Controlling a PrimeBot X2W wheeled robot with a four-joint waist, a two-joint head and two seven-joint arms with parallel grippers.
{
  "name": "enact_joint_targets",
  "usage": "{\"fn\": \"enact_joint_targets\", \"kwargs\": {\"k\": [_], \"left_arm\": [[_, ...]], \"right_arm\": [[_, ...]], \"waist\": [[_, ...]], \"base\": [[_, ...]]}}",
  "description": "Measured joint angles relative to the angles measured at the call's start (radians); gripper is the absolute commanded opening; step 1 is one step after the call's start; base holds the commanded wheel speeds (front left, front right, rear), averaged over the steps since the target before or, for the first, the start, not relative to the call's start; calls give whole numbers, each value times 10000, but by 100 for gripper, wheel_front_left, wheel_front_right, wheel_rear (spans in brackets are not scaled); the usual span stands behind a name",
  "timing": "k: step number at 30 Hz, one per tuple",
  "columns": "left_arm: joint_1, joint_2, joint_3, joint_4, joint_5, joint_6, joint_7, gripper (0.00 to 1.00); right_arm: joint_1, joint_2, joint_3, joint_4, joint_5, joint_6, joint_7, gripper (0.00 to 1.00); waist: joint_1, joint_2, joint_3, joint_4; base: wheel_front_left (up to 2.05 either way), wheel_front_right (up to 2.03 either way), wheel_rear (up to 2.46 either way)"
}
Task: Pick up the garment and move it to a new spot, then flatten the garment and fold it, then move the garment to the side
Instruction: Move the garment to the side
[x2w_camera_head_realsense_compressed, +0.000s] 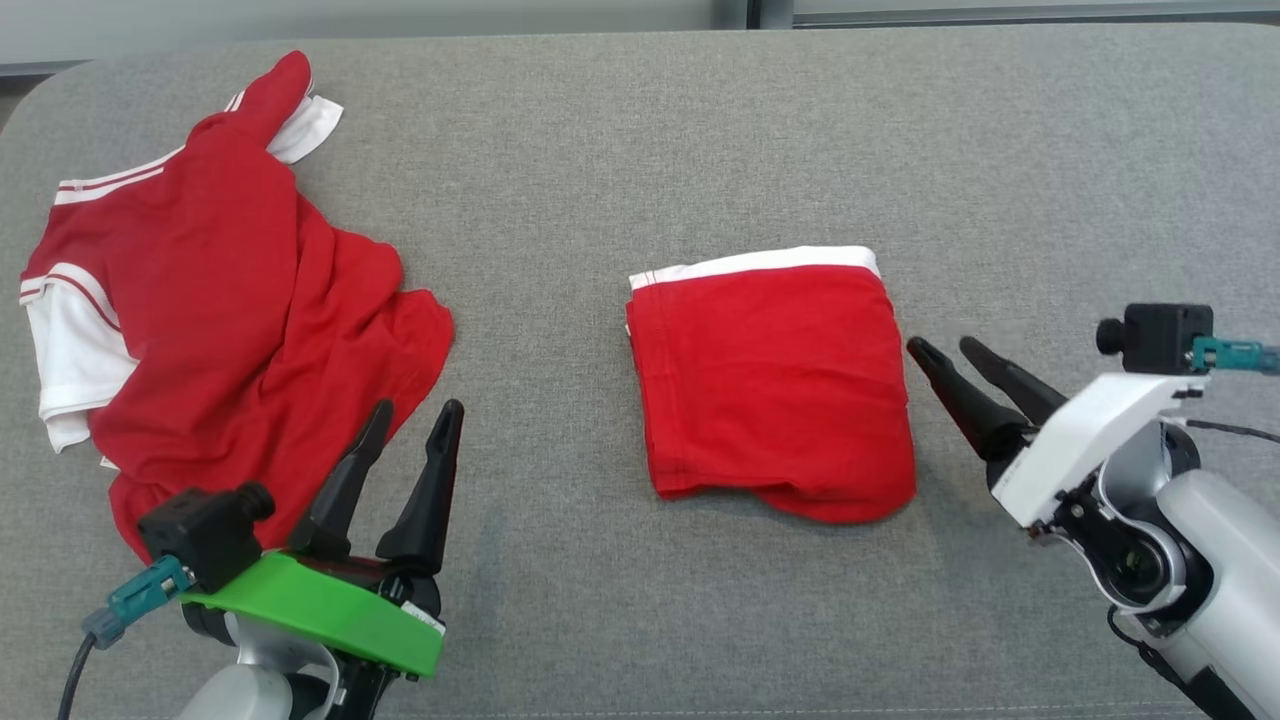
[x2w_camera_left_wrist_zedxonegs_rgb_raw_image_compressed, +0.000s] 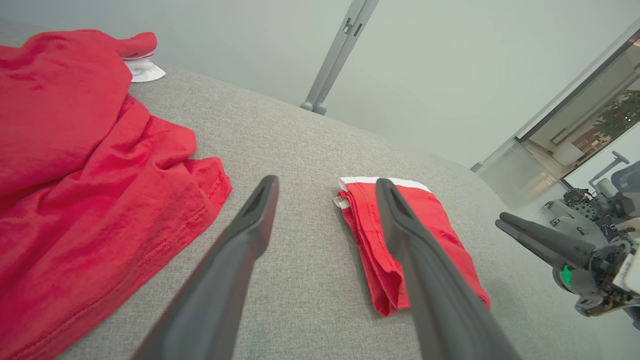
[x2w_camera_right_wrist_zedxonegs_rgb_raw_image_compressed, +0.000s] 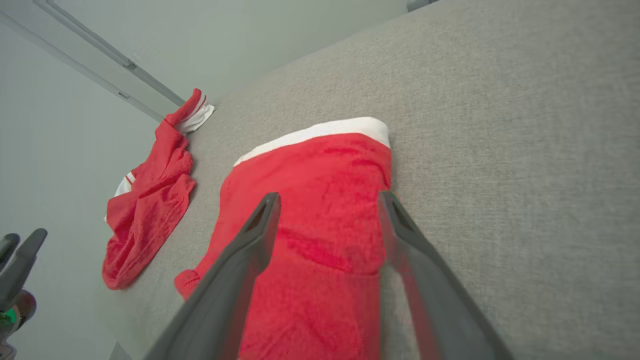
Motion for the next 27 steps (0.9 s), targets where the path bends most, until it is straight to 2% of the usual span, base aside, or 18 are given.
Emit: {"fn": "enact_joint_targets", "kwargs": {"k": [5,9,18,21,25,26,27], "left_arm": [[7,0,-75,-186,6,0,13,100],[7,0,-84,-242,79,0,17,100],[-10,-31,-203,-282,107,0,111,100],[-14,-54,-194,-274,107,0,121,100],[-14,-75,-130,-259,107,0,117,100],[-14,-84,-130,-255,107,0,117,100],[-14,-94,-130,-251,107,0,117,100]], "right_arm": [[607,-169,-209,426,330,-77,-102,100],[661,-2,-351,616,660,-69,-188,100],[467,228,-299,1283,1022,151,-48,100],[290,328,-309,1467,1141,339,65,100],[109,773,-293,1657,1707,658,414,100],[71,803,-265,1739,1747,673,495,90],[29,798,-261,1825,1764,754,566,36]], "waist": [[0,0,16,30],[0,0,135,127],[0,0,401,486],[0,0,449,624],[0,0,484,718],[0,0,485,732],[0,0,485,744]], "base": [[0,0,0],[0,0,0],[0,0,0],[0,0,0],[0,0,0],[0,0,0],[0,0,0]]}}
